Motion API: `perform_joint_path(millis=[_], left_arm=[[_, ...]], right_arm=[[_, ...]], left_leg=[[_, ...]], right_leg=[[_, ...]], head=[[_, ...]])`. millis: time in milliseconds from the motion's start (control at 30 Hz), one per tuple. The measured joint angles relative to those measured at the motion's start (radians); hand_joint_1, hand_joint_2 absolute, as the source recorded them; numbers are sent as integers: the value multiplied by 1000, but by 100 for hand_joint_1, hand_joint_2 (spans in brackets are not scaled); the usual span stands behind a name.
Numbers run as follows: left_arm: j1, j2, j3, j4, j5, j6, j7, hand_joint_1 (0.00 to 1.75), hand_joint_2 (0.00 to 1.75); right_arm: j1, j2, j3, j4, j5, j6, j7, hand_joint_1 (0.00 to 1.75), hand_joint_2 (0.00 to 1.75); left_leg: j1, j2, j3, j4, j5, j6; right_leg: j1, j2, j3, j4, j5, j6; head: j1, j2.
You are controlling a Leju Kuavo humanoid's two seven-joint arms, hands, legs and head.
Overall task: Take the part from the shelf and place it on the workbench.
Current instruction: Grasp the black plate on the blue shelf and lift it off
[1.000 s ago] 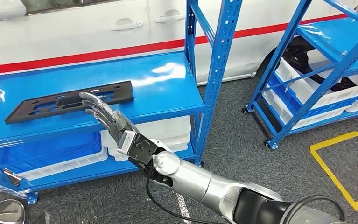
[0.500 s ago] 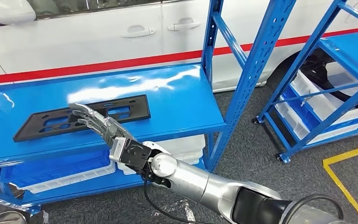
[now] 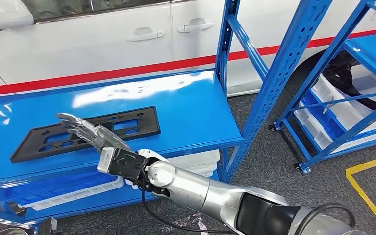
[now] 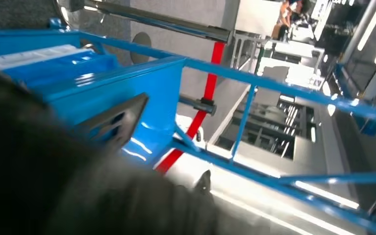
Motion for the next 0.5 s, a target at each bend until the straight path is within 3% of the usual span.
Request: perform_joint_path(millis=[133,200,233,300,367,400,433,500], left_arm=[[-11,-6,0,0,-1,8,28,0,0],[-19,-10,0,0,1,12,40,0,0],[-24,-12,-1,0,3,13,46,0,0],[-32,-15,-5,0,6,13,54,0,0],[-33,-19,-14,0,8,6,60,0,0],[-33,-21,-16,0,11,-3,66,0,0],[-34,-22,-17,0,13,-16,73,0,0],[-38,-23,-22,0,19,-49,91,0,0]], right_arm=[[-43,43,23,59,57,-23,2,0,175],[-69,66,38,102,103,-52,7,0,175],[-82,78,45,126,130,-68,10,0,175],[-101,102,63,178,194,-107,22,0,175],[-105,120,82,227,266,-148,45,0,175],[-106,128,92,248,298,-167,58,0,175],[-110,138,105,272,337,-189,78,0,175],[-125,158,137,314,404,-232,125,0,175]], left_leg=[[-7,-2,4,-5,5,32],[-5,-3,7,-7,9,42],[-6,-3,8,-8,10,46],[-10,-2,8,-7,10,54],[-14,-4,7,-6,9,57],[-16,-4,7,-6,9,57],[-17,-5,7,-5,9,57],[-18,-6,7,-5,9,56]], right_leg=[[2,-2,-3,4,-6,20],[0,-4,-17,38,-30,26],[-1,-5,-36,80,-55,28],[0,-7,-103,227,-123,28],[1,-7,-151,328,-153,25],[2,-7,-148,320,-141,21],[4,-7,-124,271,-113,16],[10,-7,-46,118,-51,2]], head=[[1,0],[0,0],[1,0],[1,0],[1,0],[1,0],[1,0],[0,0]])
